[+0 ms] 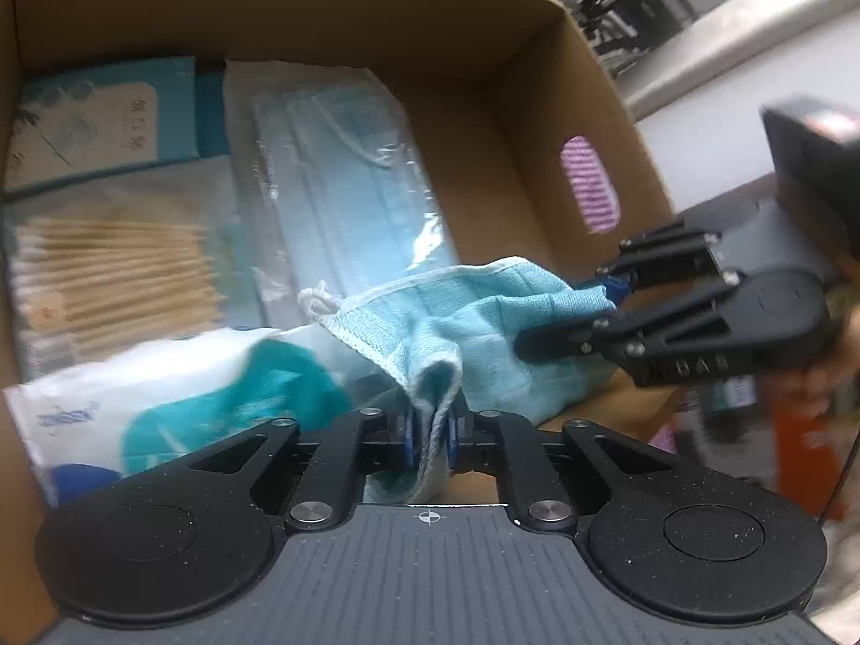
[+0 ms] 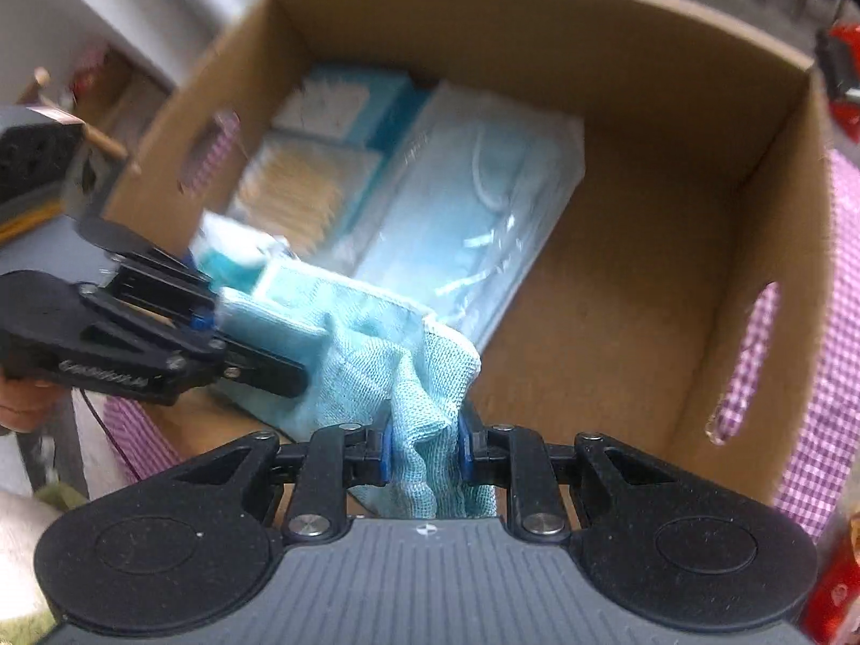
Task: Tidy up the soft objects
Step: 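Lower the teal towel into the box and open the right gripper, then move the right gripper to the pink-and-white plush toy beside the box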
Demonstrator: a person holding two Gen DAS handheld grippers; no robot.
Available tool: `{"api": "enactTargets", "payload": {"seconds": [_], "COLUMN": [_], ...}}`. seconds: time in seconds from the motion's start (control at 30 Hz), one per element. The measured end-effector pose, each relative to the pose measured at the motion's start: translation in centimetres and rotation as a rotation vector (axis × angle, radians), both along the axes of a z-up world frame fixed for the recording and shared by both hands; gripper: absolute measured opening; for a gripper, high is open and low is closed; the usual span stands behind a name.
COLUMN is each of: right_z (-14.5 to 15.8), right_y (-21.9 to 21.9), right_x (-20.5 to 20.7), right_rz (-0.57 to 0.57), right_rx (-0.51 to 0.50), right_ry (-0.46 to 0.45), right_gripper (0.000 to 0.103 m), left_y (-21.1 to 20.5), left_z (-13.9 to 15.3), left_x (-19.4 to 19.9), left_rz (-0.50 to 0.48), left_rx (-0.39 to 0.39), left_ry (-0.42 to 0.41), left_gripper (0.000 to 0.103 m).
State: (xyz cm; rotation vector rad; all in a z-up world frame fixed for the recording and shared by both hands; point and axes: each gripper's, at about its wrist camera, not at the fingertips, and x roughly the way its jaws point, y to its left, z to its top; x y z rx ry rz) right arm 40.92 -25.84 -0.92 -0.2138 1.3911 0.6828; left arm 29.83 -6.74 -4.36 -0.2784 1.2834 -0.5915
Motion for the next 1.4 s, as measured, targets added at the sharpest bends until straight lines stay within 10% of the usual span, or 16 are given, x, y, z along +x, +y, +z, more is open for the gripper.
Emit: {"api": "enactTargets", "payload": {"seconds": [0.13, 0.27, 0.5, 0.63, 1.0, 1.17, 1.4], "right_z": [-1.9, -1.9, 2.5, 0.5, -1.8, 2.6, 8.7], "right_y": [0.8, 1.0, -0.4, 1.8, 3.8, 1.1, -5.3], "right_x": [0.9, 1.7, 0.5, 0.3, 0.0, -2.8, -11.6], "right_rz": [0.009, -0.015, -0.103, -0.078, -0.068, -0.153, -0.290], "right_rx": [-0.035, -0.054, 0.060, 0.083, 0.062, 0.180, 0.415], "right_ry": [0.068, 0.053, -0.151, -0.129, -0.071, -0.165, -0.342], "right_gripper": [0.029, 0.061, 0.051, 0.036, 0.035, 0.042, 0.063], "left_y": [0.6, 1.7, 1.5, 0.0, 0.9, 1.9, 3.9], "left_z": [0.7, 2.5, 5.4, 3.6, 3.0, 5.9, 9.7], "left_x": [-0.4, -1.0, -2.1, -1.6, -2.8, -5.5, -9.9], "left_rz": [0.003, 0.025, 0.008, -0.030, -0.028, 0.016, 0.122], "left_rx": [-0.010, -0.034, -0.002, 0.052, 0.131, 0.120, 0.033], "left_ry": [0.009, -0.054, -0.282, -0.252, -0.297, -0.434, -0.567], "left_gripper": [0.029, 0.036, 0.036, 0.036, 0.037, 0.074, 0.099]}}
